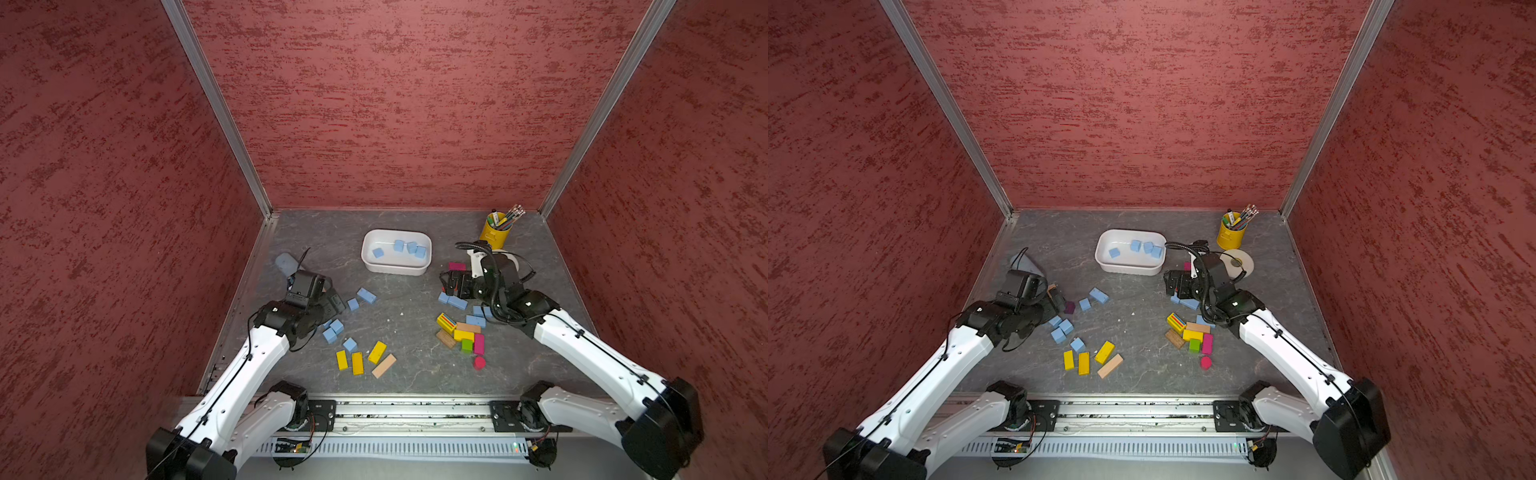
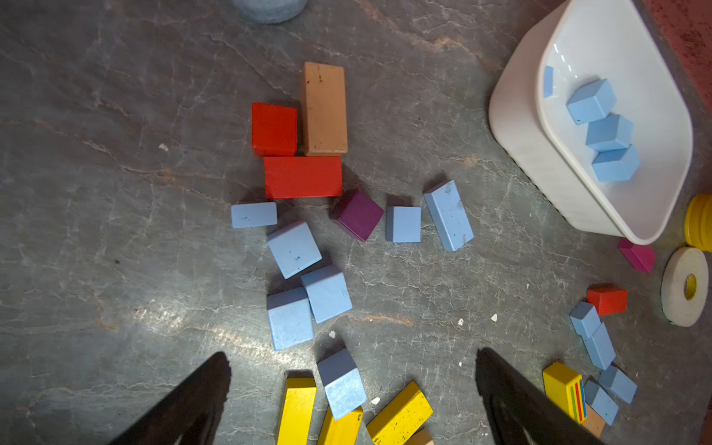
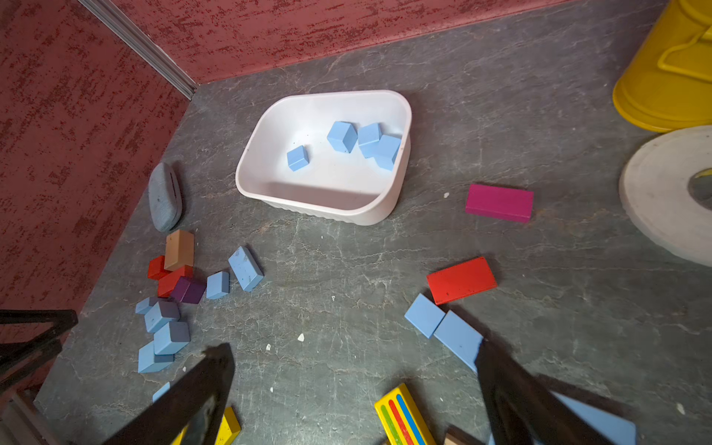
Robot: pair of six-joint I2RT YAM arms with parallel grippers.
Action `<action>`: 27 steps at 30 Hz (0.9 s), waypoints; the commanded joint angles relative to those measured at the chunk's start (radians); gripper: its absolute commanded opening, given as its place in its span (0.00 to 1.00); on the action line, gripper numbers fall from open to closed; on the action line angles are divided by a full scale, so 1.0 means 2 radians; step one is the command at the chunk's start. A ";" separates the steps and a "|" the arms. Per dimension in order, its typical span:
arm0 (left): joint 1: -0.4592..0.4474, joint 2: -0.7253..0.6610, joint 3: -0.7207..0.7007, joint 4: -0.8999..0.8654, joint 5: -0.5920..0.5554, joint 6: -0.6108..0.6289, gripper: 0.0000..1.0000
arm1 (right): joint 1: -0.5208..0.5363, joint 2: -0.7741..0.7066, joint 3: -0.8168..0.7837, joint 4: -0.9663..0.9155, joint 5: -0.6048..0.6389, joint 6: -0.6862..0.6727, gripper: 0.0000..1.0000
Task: Pick out the blue building blocks
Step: Pick up the building block from the center of the board.
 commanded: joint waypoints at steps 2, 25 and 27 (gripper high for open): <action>0.006 0.015 -0.014 0.004 -0.005 -0.053 0.99 | -0.001 -0.002 0.011 0.013 -0.001 0.003 0.99; 0.014 0.122 -0.046 0.079 -0.028 -0.080 0.64 | -0.001 -0.013 0.002 0.011 0.006 0.005 0.99; 0.014 0.131 -0.048 0.086 -0.030 -0.080 0.63 | -0.001 -0.013 0.001 0.010 0.006 0.005 0.99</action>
